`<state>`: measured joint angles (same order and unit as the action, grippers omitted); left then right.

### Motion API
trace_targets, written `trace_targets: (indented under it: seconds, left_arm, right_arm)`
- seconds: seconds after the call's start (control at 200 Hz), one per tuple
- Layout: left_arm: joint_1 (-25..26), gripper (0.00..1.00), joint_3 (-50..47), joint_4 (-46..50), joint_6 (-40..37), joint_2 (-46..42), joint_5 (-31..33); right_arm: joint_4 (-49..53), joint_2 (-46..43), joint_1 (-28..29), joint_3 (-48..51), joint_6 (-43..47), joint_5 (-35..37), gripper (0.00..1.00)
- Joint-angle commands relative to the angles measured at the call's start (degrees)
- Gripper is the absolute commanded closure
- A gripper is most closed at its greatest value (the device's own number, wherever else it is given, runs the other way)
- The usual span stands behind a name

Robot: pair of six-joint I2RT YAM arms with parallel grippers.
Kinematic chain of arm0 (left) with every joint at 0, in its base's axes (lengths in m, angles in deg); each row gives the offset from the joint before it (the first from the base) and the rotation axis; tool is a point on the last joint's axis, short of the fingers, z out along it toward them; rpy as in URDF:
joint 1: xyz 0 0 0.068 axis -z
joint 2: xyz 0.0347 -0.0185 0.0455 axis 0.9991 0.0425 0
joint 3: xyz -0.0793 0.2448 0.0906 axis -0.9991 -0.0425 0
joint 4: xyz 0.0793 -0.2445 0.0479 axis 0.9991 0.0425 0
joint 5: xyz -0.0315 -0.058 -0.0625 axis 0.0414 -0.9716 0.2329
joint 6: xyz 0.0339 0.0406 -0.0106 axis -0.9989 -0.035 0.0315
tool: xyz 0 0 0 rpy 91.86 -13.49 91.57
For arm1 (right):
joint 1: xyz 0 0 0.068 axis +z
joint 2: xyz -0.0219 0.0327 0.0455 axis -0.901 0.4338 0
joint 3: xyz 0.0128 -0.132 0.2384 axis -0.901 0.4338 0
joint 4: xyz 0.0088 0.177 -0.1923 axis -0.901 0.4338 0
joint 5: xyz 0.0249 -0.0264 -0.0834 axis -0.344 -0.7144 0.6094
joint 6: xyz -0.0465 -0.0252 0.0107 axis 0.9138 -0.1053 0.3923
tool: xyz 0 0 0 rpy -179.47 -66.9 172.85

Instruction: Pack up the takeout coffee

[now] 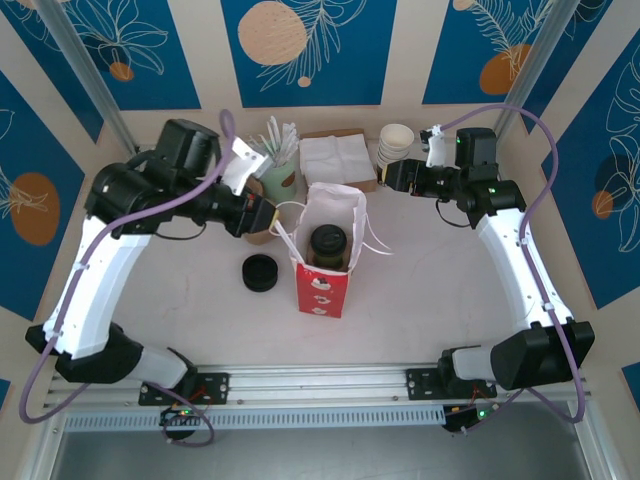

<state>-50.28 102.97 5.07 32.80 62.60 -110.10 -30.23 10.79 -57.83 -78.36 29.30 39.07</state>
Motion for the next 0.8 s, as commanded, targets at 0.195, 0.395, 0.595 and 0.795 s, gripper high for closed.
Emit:
trace_targets:
  seconds: [0.195, 0.395, 0.595, 0.795]
  left_arm:
    - [4.6, 0.85, -2.9, -3.3, -0.3, 3.0, -0.2]
    - [7.3, 0.86, -6.9, -6.3, -0.3, 4.3, 1.1]
    - [8.7, 0.66, -8.8, -8.1, 0.5, 5.2, 3.1]
    - [8.7, 0.54, -8.3, -9.7, 4.6, 5.5, 16.1]
  right_arm:
    - [0.2, -0.2, -0.3, 0.8, 0.2, -1.4, 0.48]
    - [0.2, -0.2, -0.3, 1.2, 0.1, -1.4, 0.48]
    - [-0.4, -0.3, -0.3, 1.7, -0.7, -1.9, 0.48]
    - [-1.2, -0.5, 0.0, 2.4, -1.9, -2.0, 0.48]
